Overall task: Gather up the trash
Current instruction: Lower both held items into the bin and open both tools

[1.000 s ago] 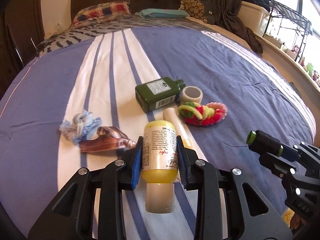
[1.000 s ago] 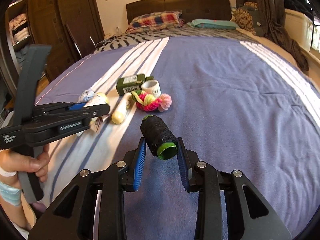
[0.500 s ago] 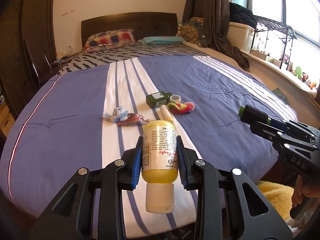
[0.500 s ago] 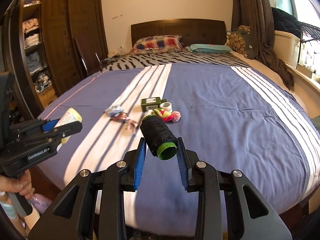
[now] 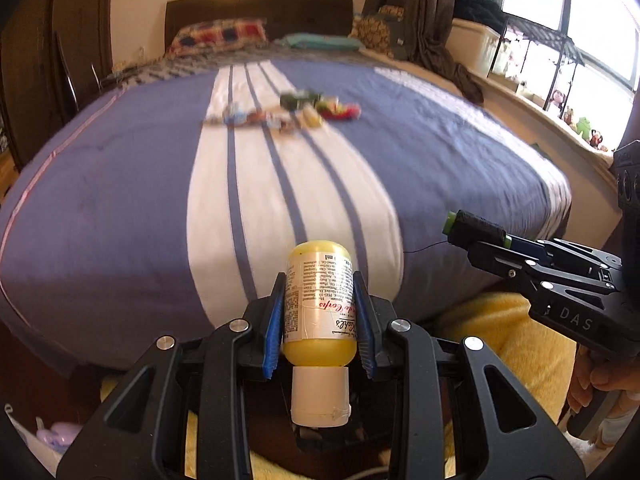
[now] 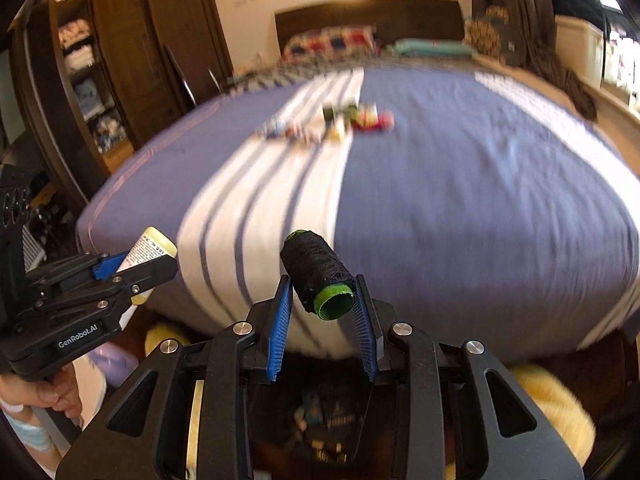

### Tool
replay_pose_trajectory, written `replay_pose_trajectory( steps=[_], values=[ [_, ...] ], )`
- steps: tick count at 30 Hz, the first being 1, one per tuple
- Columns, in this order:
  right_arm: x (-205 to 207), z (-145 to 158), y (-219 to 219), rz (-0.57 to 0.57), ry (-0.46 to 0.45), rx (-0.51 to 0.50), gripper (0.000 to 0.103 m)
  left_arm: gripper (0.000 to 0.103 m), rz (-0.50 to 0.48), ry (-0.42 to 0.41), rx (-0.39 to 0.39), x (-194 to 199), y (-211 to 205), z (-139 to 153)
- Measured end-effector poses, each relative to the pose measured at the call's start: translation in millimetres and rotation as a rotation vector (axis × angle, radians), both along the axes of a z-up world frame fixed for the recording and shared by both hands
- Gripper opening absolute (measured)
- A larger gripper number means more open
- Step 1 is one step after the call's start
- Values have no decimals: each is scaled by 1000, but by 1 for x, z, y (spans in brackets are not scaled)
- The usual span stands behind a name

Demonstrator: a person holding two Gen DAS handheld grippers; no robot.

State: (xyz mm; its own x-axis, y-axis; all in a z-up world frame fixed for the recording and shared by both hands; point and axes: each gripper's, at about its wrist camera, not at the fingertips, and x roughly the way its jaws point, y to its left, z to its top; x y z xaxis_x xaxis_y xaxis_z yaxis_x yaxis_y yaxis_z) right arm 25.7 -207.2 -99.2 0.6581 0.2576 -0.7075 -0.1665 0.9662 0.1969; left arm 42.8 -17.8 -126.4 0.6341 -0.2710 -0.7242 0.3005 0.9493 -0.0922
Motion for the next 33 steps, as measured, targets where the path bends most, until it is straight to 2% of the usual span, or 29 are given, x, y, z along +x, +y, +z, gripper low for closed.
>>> replay_pose_trajectory(
  steps=[9,14,18,24,31,32,33],
  values=[
    [-10,-79,9,32,218,-20,31,30,-5,194,24,-12,-1,-86],
    [-9,-117,12,27,317,-21,31,30,-24,296,47,-10,-7,-127],
    [-6,-136,17,26,366,-39,31,30,-42,379,48,-5,-9,-161],
    [-1,-163,28,39,428,-67,31,29,-65,448,54,1,-14,-188],
    [9,-175,25,33,468,-49,33,30,-66,478,58,3,-14,-198],
    [10,-174,23,26,469,-44,33,32,-62,481,59,4,-13,-198],
    [12,-172,21,22,470,-39,34,41,-58,480,56,3,-12,-198]
  ],
)
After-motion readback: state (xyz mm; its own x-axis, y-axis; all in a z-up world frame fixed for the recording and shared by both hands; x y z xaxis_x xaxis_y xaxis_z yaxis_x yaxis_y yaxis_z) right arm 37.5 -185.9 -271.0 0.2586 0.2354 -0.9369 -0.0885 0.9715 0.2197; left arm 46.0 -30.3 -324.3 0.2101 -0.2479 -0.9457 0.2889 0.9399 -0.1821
